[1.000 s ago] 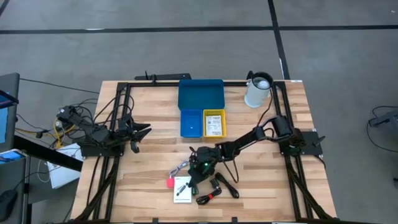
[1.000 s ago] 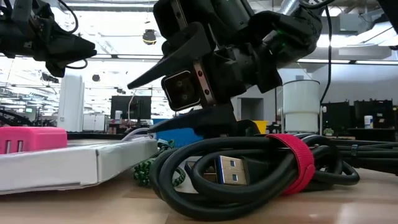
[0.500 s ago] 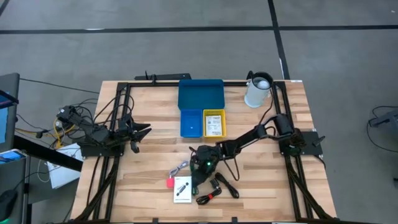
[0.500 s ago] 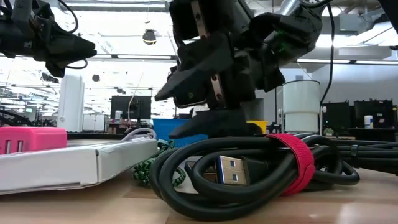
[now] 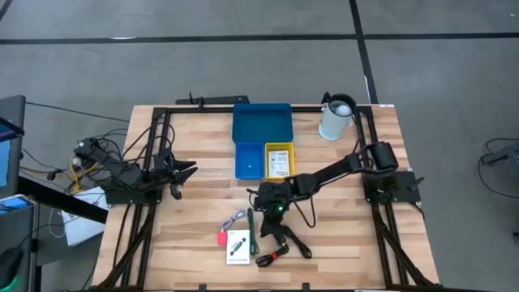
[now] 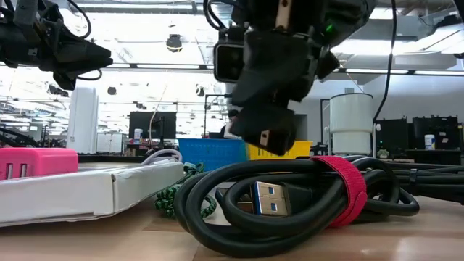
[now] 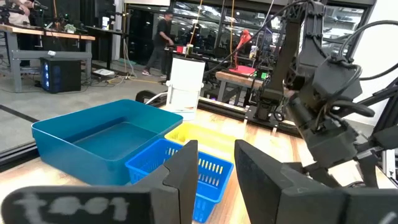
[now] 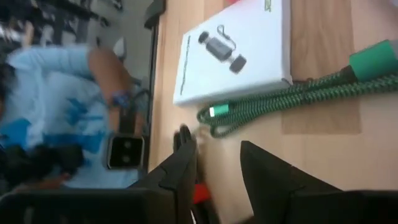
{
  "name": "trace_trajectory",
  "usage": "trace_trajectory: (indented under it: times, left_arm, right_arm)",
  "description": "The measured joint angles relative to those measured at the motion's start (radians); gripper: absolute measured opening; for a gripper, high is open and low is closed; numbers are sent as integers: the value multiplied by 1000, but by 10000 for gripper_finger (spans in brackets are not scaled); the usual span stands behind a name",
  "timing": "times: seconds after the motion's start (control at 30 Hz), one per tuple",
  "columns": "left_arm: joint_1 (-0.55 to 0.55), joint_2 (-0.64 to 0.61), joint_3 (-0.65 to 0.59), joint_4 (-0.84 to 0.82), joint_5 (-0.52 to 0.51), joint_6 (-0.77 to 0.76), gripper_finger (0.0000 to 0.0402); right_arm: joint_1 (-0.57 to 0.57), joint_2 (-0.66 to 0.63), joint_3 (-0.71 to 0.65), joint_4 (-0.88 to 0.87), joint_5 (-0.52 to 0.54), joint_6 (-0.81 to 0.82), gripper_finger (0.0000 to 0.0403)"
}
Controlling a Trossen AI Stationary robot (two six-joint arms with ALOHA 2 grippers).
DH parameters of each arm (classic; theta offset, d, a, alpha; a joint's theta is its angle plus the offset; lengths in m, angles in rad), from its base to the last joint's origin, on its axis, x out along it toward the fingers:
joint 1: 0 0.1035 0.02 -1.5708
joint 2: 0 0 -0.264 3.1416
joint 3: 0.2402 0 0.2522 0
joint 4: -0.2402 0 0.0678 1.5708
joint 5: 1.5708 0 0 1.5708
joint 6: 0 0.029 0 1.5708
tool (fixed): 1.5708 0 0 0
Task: Pick and place items into bin
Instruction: Put the white card reader box into the yellow bin
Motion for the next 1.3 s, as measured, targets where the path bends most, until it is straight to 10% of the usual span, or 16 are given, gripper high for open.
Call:
trace_trajectory:
  times: [0.23,0.97,1.1,1.3]
  left_arm:
    - [0,0,0,0,0,0,95]
    - [0,0,0,0,0,0,95]
    - [0,0,0,0,0,0,95]
    - [0,0,0,0,0,0,95]
  right_arm:
    - [7,-82,1,-245,261,-192,118]
    - [278,-200,-11,-368,1982,-83,118]
    - [251,-202,-11,-309,2010,28,118]
    - [191,-202,2,-266,1635,32,118]
